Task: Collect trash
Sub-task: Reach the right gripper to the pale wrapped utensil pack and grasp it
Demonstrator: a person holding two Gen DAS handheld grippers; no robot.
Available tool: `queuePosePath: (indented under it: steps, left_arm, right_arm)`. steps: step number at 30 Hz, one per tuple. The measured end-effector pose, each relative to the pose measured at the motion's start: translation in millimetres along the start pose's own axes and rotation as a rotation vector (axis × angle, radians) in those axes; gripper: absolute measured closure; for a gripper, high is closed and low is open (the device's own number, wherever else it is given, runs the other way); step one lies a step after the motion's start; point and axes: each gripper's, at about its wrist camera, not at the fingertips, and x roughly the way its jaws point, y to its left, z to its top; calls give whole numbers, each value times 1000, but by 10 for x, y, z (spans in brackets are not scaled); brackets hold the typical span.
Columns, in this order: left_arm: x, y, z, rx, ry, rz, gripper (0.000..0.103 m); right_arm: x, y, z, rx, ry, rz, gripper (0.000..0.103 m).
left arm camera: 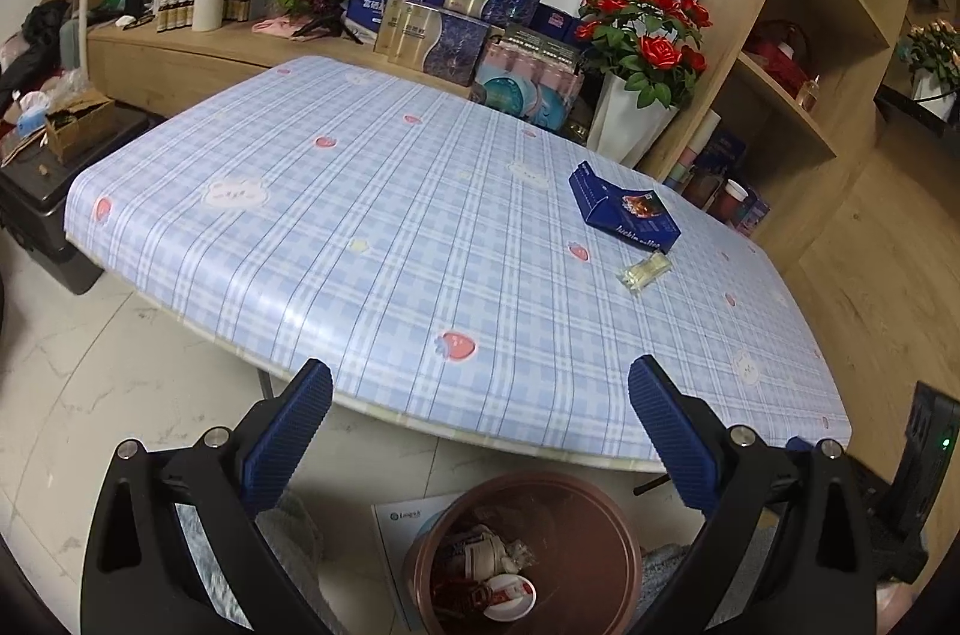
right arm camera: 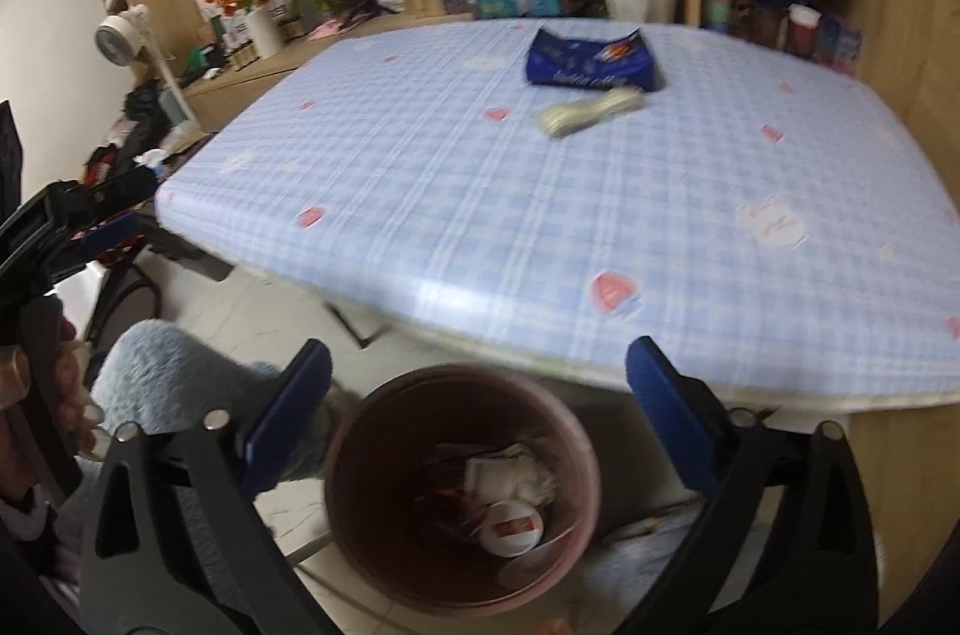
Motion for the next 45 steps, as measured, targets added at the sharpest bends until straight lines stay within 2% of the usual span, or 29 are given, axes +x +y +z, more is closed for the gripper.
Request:
queuePosePath:
  steps: [3,12,24,35,40,45]
  left_arm:
    - [50,-70,102,17,-12,-13,6]
    - [216,-304,325,89,-20,-58,6]
    - [538,-391,485,118,15,-75,6]
    - [938,-335,668,122,43,-52,6]
    - [1138,-258,799,102,50,-40,6]
    - [1300,-200,868,85,60,-33,6]
  right_arm:
    - [-27,-117,146,-8,-20,-42,6]
    - [13,-449,431,32,-25,-87,6]
    - [297,-700,683,78,18,-123,6]
    - [915,-859,1096,96,81,-125,6]
    - [1251,-865,1376,84,73,-195,6]
    - [1692,-853,1599,151,109,-187,6]
